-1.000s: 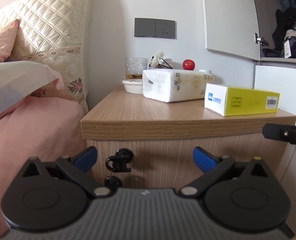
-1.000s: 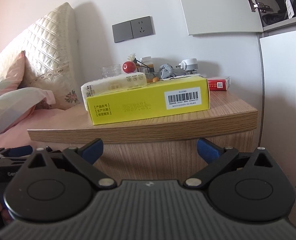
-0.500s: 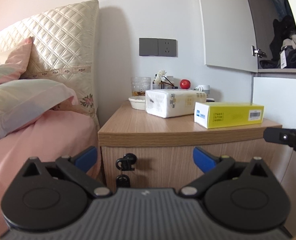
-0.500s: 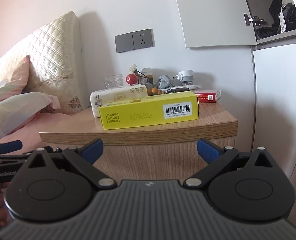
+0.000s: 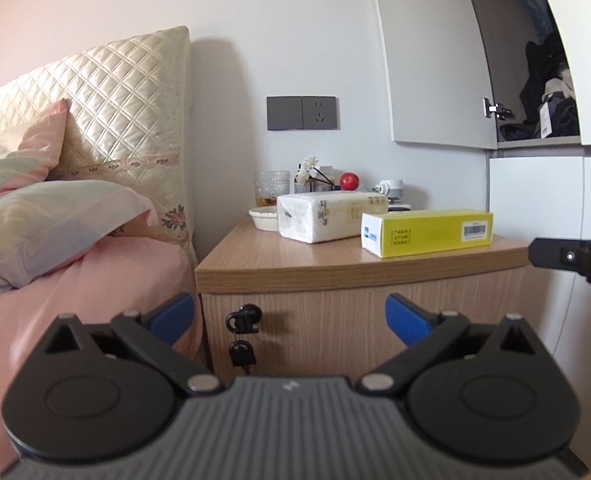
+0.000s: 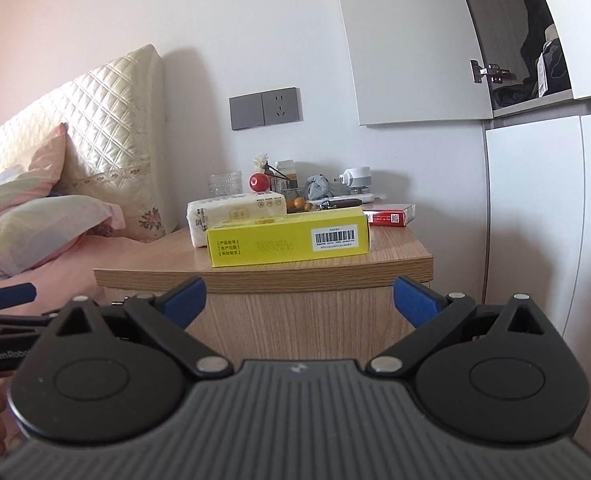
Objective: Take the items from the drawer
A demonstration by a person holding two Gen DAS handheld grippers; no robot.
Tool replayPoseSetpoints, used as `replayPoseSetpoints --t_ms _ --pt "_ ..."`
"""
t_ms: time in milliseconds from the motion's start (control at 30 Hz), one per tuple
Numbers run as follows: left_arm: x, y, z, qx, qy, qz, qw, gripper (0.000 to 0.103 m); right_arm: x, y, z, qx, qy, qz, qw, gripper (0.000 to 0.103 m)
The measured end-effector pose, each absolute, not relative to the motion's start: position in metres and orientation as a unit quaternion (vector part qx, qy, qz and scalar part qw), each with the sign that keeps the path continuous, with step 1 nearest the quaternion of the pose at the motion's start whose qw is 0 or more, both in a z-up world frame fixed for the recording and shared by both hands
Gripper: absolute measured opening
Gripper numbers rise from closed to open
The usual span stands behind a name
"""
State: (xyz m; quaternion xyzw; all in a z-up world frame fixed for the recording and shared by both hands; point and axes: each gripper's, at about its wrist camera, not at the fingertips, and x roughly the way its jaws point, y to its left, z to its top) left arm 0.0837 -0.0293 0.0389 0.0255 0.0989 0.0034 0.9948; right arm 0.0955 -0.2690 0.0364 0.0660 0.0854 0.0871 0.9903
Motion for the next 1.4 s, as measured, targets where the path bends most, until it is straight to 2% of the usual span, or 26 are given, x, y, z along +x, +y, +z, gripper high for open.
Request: replayPoseSetpoints --t_ms 533,1400 --pt "0.05 -0.024 0.038 0.018 0.068 -0.011 0.997 0.103 0.067 -0.251 0.031 0.047 0.066 0.084 0.993 0.102" --pt "0.057 -0.021 0.035 0.02 0.088 -0.016 0.996 0.103 0.071 -0.245 0.025 0.048 0.09 0.087 0.991 0.103"
